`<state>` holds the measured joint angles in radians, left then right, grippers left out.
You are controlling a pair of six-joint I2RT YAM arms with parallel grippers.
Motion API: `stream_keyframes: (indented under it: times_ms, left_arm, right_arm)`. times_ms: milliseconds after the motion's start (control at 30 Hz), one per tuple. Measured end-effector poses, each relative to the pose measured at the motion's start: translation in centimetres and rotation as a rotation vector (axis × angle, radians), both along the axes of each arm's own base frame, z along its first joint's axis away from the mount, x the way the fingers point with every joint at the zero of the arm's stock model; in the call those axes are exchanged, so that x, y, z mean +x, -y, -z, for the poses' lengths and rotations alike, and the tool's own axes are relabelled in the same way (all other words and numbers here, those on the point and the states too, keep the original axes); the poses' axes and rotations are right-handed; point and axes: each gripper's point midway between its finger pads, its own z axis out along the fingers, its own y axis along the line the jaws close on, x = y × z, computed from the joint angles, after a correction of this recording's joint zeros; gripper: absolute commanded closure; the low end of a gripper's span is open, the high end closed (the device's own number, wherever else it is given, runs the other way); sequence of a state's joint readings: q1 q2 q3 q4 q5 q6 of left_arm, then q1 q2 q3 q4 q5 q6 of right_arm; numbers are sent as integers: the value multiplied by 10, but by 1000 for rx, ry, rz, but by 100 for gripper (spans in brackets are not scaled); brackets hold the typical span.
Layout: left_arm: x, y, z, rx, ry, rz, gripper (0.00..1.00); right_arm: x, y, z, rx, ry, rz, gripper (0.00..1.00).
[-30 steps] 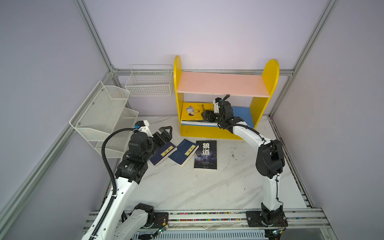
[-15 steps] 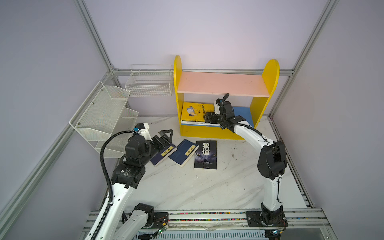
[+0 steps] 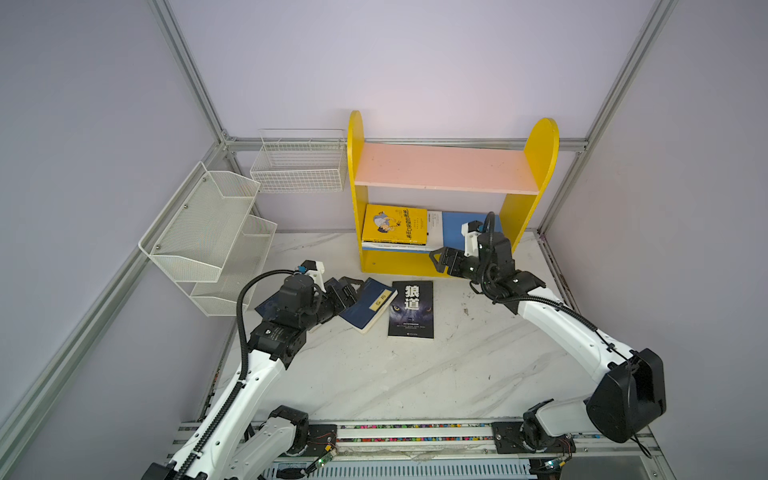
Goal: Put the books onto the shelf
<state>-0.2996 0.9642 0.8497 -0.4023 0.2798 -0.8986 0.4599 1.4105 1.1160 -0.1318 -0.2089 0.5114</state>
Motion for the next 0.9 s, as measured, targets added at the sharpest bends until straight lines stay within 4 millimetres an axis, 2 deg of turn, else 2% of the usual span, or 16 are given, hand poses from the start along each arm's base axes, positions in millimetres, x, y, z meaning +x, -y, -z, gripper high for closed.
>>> stream_keyframes:
  times_ms: [33,133,267,433,533,600,767,900]
  left_arm:
    - [1,5,9,6,-21,12,6]
    - [7,21,29,21,-65,51,6]
    - [24,40,55,37,-104,87,6]
    - [41,58,122,80,-242,134,6]
    - [46,66,164,110,-340,173,6]
    - [48,72,180,119,-377,201,7]
    - [70,95,170,87,-327,280,8]
    - [74,106,172,79,-321,323,8]
  right_arm:
    - [-4,2,17,-7,-41,10,12]
    - [-11,8,50,-30,-127,37,14]
    - [-9,11,65,-25,-156,73,21]
    - [-9,8,92,10,-185,105,24]
    - [-11,-2,121,-4,-228,104,25]
    - [-13,-14,136,-22,-245,94,25]
    - [-18,-52,161,-77,-255,52,30]
    - [-16,-78,173,-117,-249,34,31]
